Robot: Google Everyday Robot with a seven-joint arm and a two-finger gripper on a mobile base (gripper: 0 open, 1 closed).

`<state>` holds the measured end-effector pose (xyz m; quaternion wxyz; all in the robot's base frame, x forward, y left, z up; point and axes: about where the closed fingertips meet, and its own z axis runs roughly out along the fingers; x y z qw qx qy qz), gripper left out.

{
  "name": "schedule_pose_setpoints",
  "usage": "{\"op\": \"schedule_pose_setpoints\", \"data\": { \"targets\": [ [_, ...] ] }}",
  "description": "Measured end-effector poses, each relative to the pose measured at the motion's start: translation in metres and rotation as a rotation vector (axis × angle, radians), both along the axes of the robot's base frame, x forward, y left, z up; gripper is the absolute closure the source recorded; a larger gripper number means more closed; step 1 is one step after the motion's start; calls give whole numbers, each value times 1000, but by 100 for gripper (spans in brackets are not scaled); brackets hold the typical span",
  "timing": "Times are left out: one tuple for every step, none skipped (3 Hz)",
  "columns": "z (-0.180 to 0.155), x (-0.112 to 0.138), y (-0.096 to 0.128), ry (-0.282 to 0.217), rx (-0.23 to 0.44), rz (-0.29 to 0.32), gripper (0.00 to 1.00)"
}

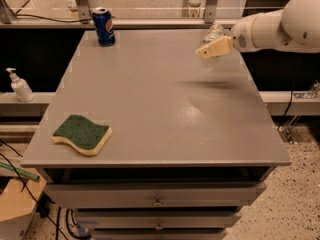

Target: Move 7up can near sponge

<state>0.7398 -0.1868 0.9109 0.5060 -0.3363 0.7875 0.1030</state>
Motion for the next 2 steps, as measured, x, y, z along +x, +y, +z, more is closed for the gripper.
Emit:
{"op": "schedule_pose_setpoints", "data": {
  "targets": [
    [-10, 33, 5, -43, 92, -76, 0],
    [-22, 62, 2, -55, 184, -149, 0]
  ]
}}
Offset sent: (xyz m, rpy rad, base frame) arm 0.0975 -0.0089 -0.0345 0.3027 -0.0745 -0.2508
